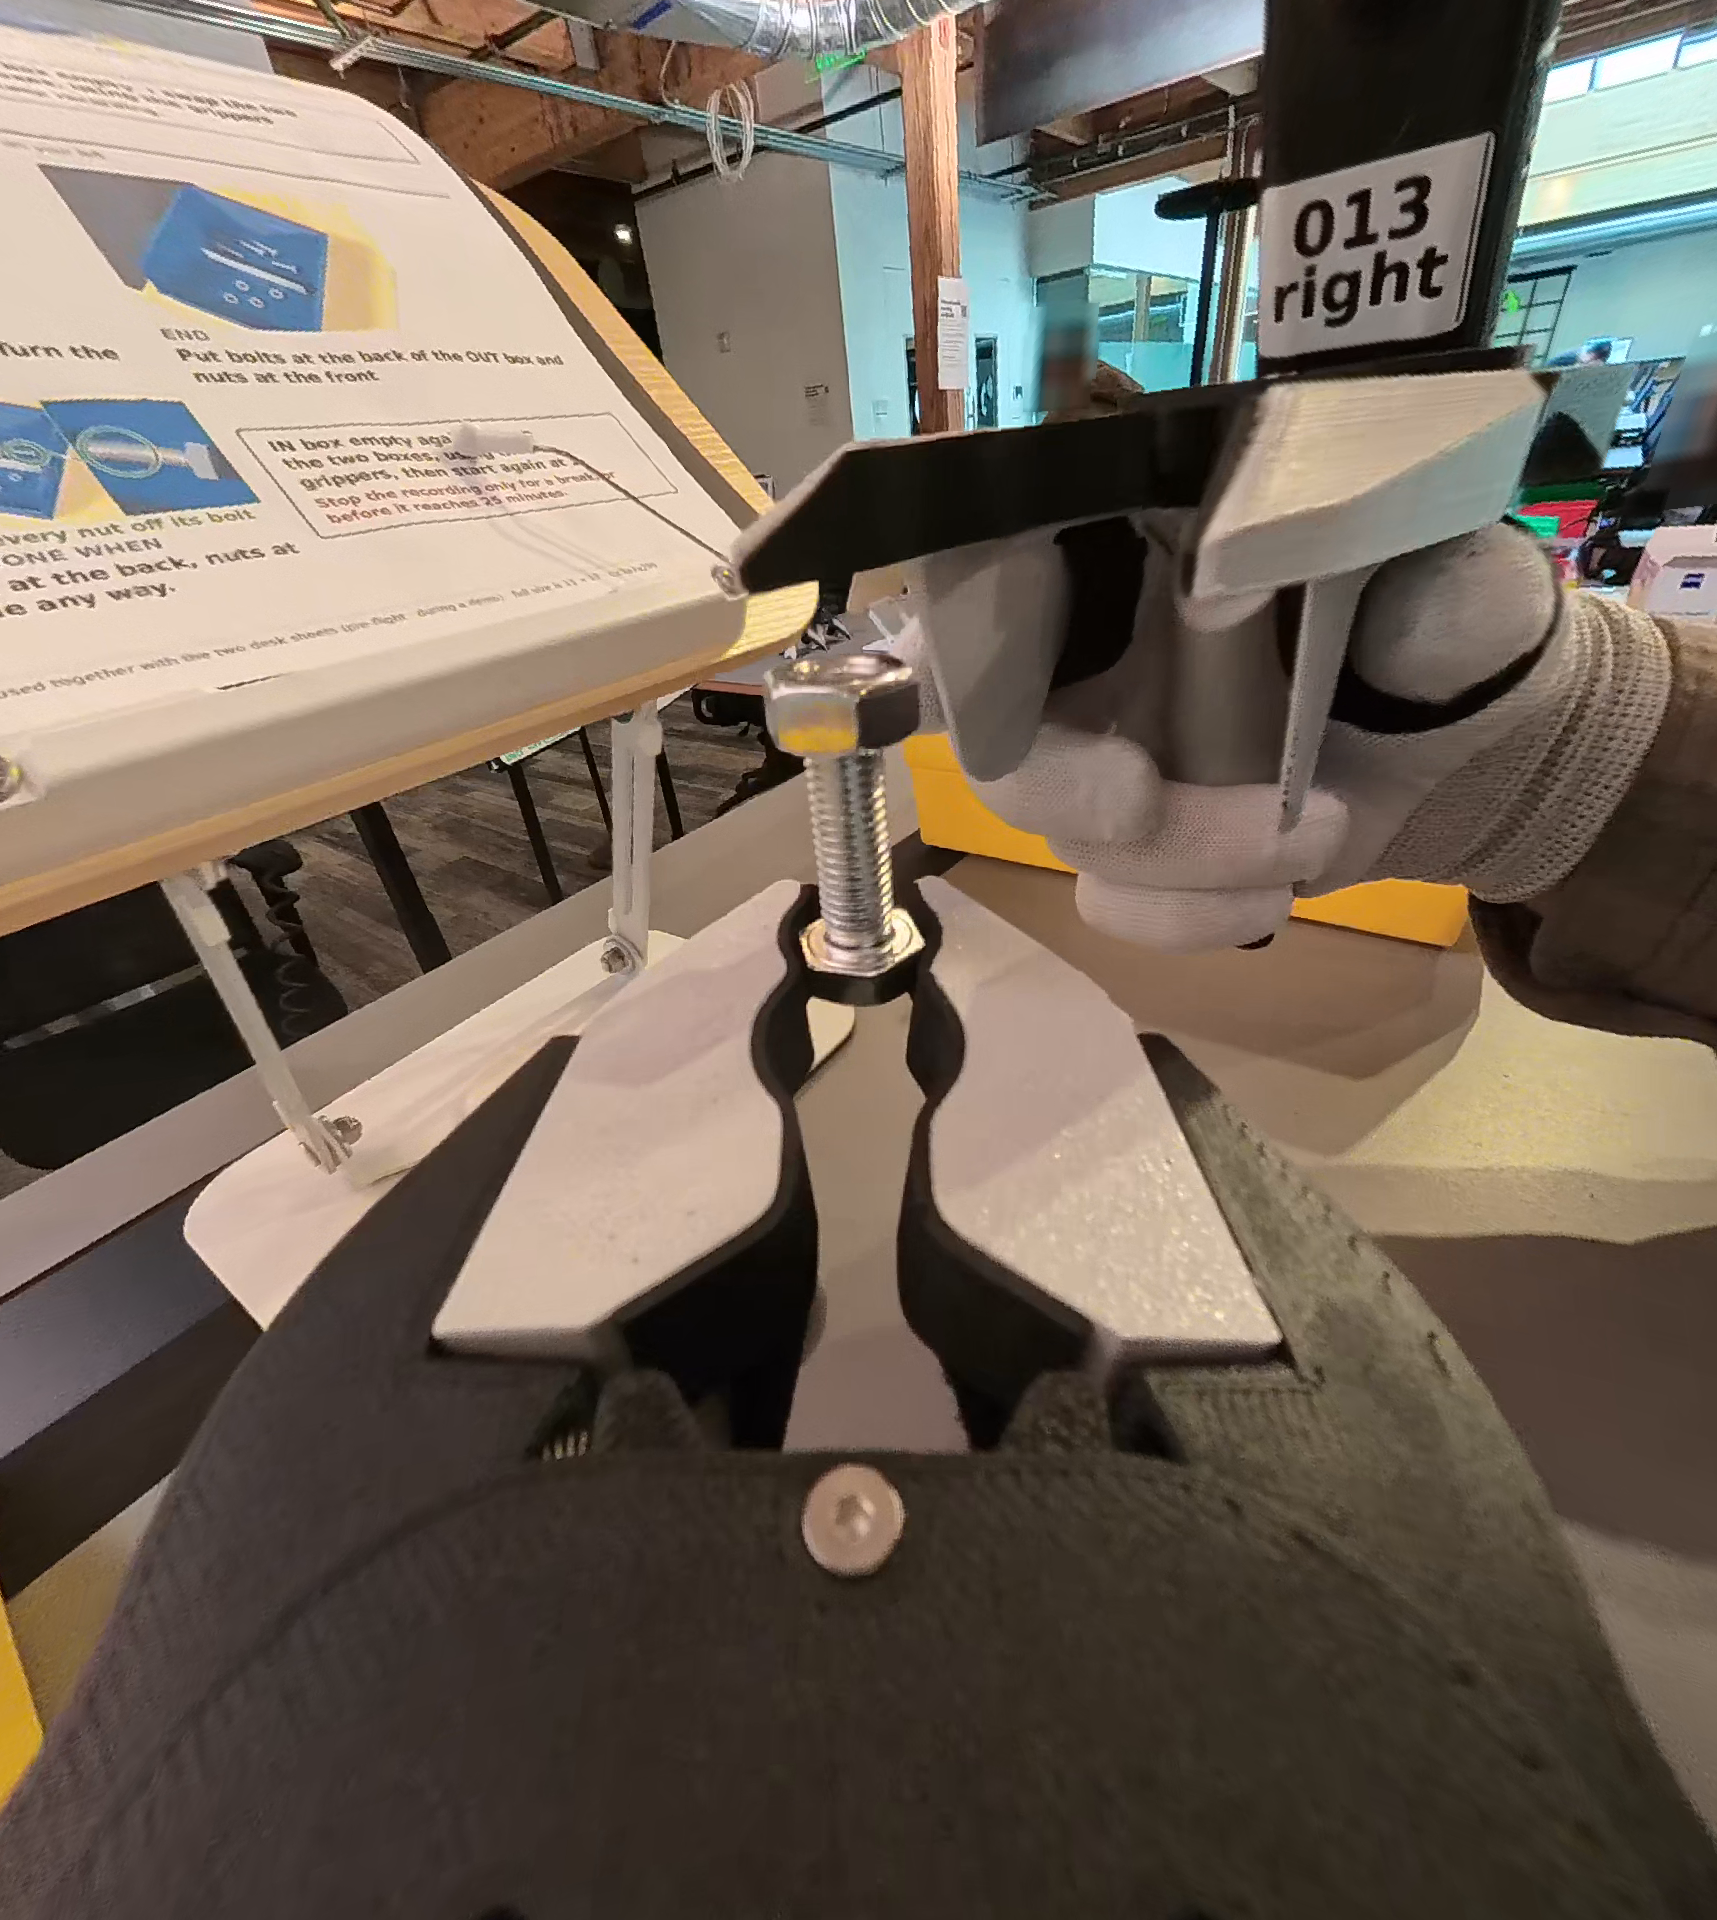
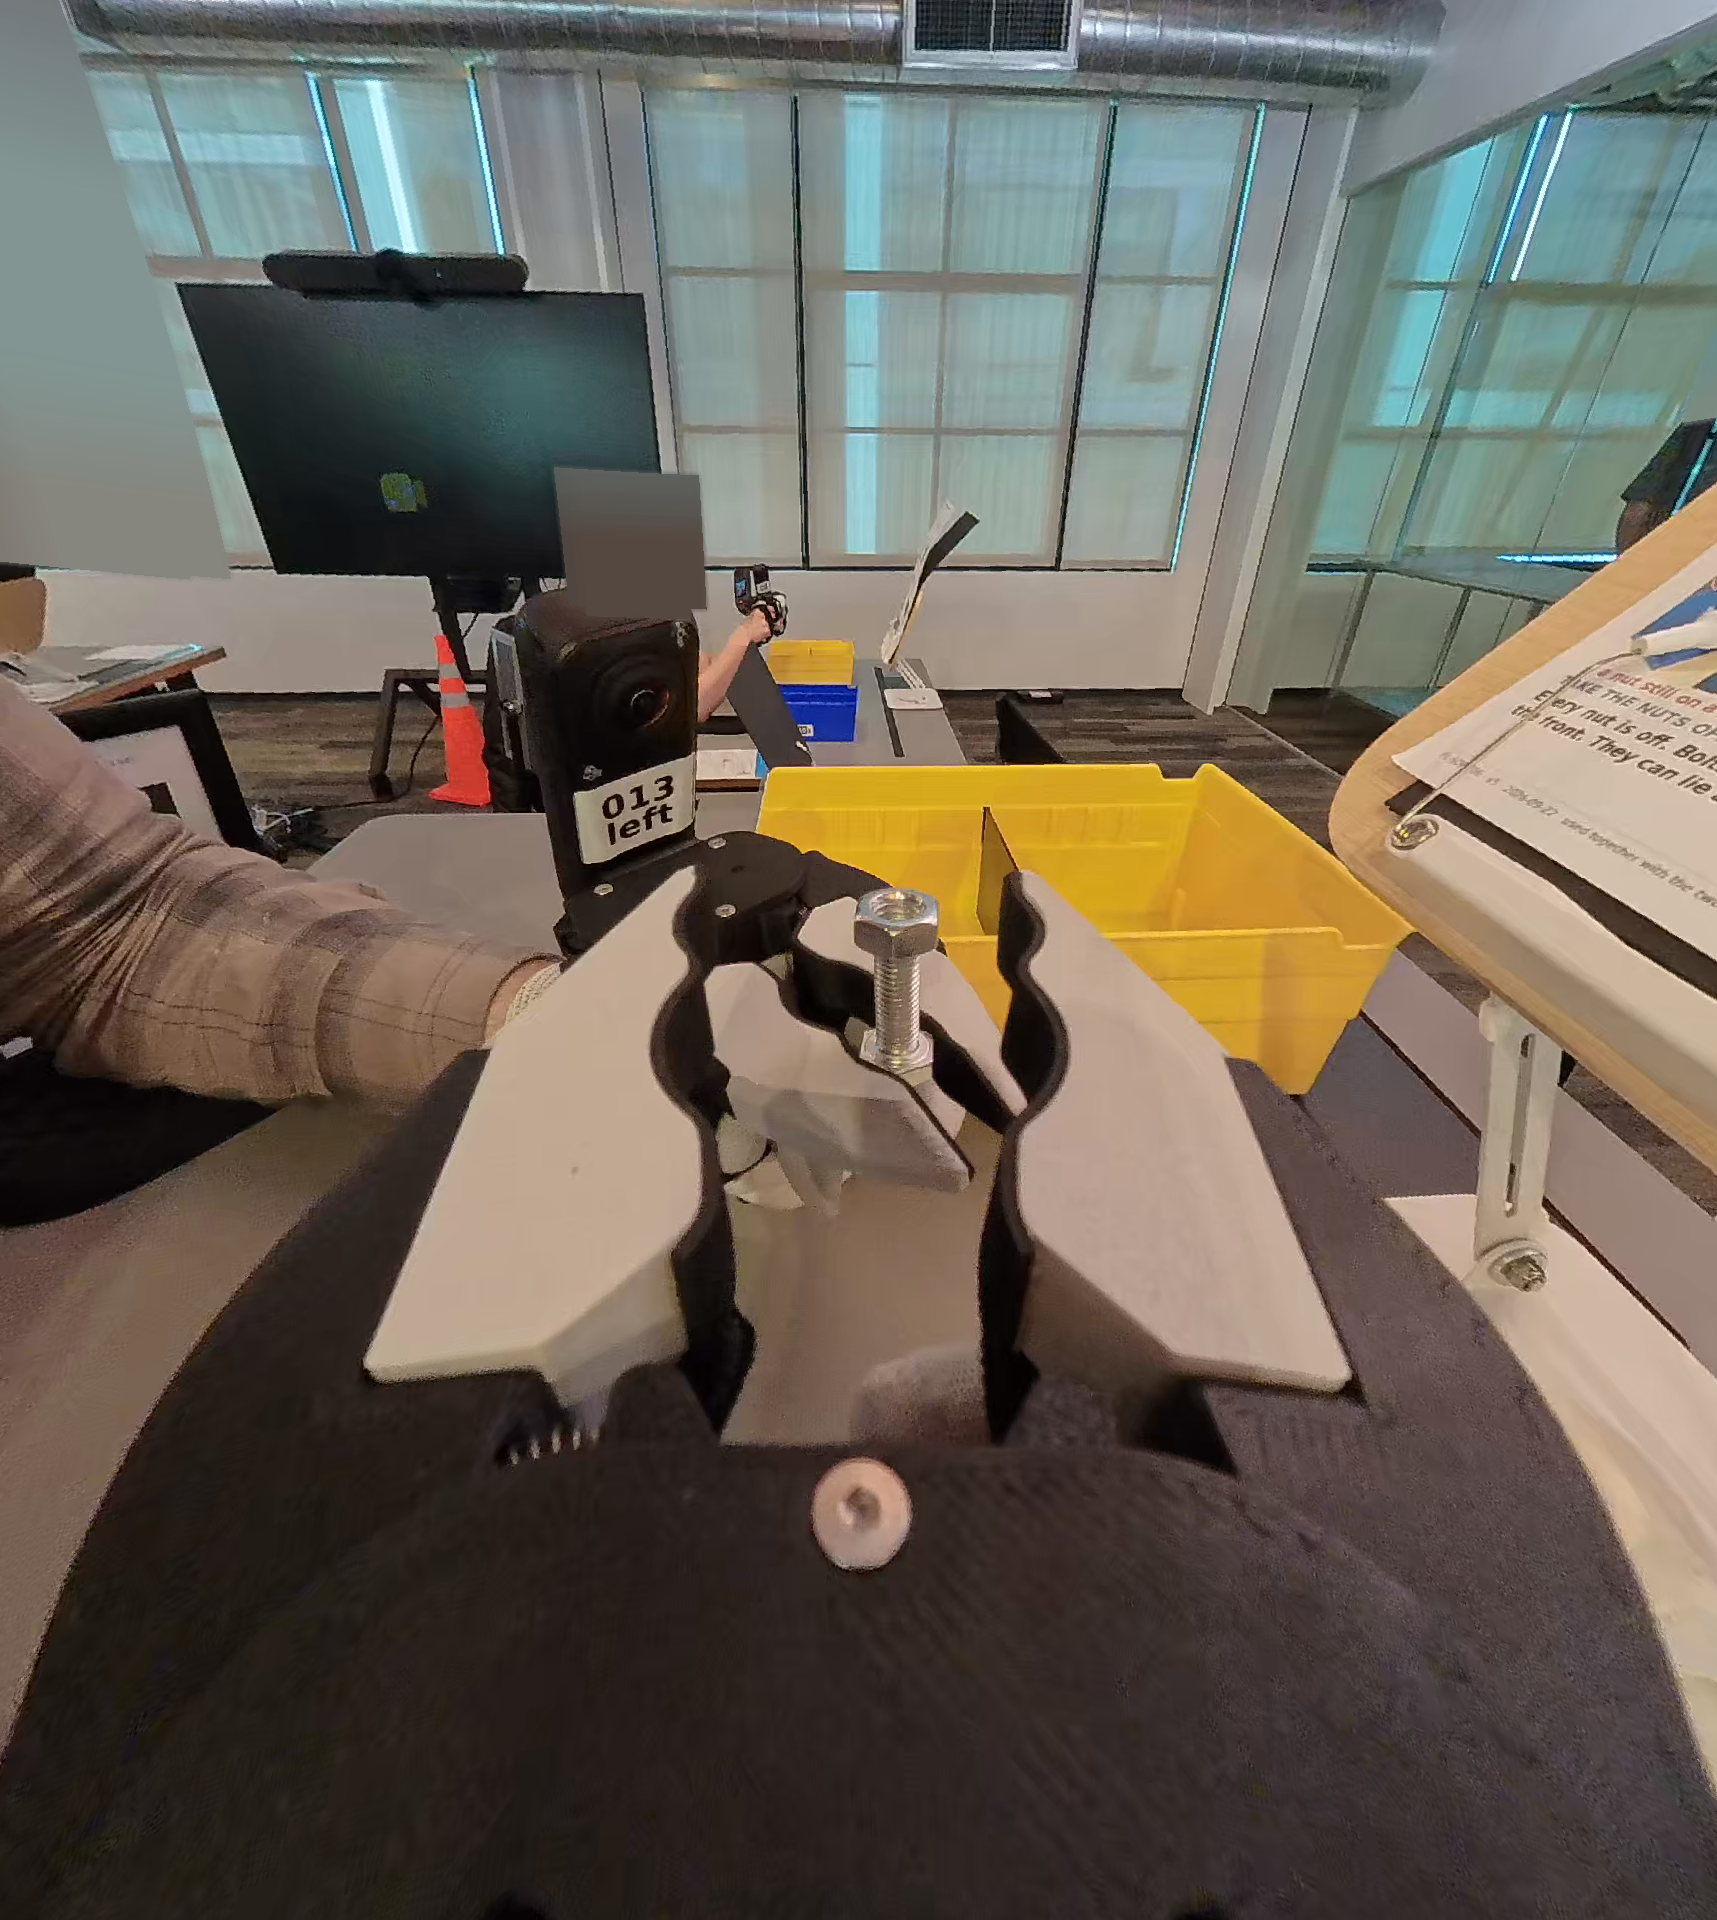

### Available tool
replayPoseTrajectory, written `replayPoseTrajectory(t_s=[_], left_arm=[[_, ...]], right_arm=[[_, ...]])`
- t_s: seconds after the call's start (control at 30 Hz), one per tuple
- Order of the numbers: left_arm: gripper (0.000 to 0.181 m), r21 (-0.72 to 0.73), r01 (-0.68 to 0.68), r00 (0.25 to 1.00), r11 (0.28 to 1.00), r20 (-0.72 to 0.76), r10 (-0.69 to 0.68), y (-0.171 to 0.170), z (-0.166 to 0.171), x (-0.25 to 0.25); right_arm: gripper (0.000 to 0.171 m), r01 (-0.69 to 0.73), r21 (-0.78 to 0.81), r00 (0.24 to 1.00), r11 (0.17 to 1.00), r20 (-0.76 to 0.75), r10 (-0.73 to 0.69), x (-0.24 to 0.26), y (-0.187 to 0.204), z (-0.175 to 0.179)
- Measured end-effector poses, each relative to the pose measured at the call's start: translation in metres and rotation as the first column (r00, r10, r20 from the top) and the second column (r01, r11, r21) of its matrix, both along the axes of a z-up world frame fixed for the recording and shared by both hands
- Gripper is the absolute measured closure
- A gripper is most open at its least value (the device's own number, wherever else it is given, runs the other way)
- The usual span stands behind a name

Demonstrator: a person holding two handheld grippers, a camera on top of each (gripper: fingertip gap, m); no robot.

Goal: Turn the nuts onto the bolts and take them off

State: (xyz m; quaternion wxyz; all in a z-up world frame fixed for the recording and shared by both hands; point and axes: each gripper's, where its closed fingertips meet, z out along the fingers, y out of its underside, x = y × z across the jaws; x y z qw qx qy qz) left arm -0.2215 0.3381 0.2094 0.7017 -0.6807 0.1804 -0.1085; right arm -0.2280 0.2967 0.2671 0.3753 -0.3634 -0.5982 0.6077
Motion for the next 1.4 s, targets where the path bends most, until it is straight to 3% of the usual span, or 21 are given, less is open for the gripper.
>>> replayPoseTrajectory(t_s=[0.47,1.4], left_arm=[[0.167,0.037,0.028,1.0,0.999,0.01,-0.028,-0.005,0.008,0.002],[0.166,-0.027,0.034,0.999,0.999,-0.023,-0.035,-0.002,-0.002,0.0]], right_arm=[[0.118,-0.005,0.01,0.999,1.0,-0.044,0.005,0.001,-0.002,0.004],[0.123,-0.057,0.033,0.998,0.998,0.039,0.056,0.003,-0.008,-0.014]])
